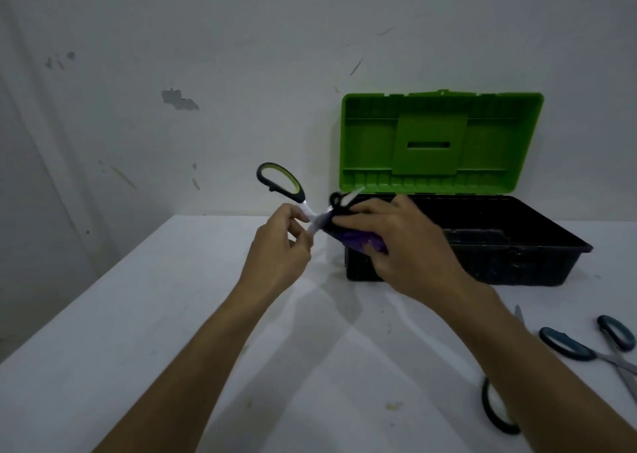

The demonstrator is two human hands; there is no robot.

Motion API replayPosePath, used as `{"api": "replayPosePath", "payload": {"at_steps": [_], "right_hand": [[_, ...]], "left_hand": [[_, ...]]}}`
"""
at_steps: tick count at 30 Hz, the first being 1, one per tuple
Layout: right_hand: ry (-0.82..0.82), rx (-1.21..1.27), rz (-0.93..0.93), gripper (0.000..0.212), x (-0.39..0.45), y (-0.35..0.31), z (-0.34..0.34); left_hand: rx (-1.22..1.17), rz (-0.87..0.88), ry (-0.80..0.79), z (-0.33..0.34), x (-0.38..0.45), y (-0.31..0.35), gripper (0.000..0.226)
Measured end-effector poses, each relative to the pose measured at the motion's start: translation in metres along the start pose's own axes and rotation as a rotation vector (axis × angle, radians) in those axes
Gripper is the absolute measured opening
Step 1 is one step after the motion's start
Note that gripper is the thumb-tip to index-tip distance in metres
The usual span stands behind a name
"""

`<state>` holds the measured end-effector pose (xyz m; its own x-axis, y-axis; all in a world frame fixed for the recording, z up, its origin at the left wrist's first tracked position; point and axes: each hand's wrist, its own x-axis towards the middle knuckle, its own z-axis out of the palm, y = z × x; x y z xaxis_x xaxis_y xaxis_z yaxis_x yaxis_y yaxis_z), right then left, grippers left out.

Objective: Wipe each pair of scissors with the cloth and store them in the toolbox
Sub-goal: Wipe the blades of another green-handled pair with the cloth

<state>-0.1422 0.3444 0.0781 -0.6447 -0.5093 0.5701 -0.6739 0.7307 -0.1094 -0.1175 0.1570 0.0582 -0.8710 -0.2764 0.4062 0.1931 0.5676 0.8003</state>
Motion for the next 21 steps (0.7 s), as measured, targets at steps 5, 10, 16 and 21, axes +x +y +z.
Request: {"api": "replayPosePath", "payload": {"at_steps": [5, 10, 16, 21], "right_hand": [[-0.047, 0.007, 0.031, 0.059, -0.001, 0.006, 0.013], [-0.007, 0.003, 0.146, 0.055, -0.005, 0.03, 0.01], [0.184, 0.1, 0.005, 0.057, 0.0, 0.006, 0.004], [-0.011, 0.139, -0.121, 0.056, -0.006, -0.003, 0.019]], "left_hand": [[-0.013, 0.012, 0.048, -0.009, 0.005, 0.0, 0.017], [-0.084, -0.027, 0.157, -0.028, 0.015, -0.008, 0.011], [-0.057, -0.076, 0.005, -0.015, 0.005, -0.008, 0.013], [-0.051, -0.009, -0.104, -0.011, 0.001, 0.003, 0.006]]}}
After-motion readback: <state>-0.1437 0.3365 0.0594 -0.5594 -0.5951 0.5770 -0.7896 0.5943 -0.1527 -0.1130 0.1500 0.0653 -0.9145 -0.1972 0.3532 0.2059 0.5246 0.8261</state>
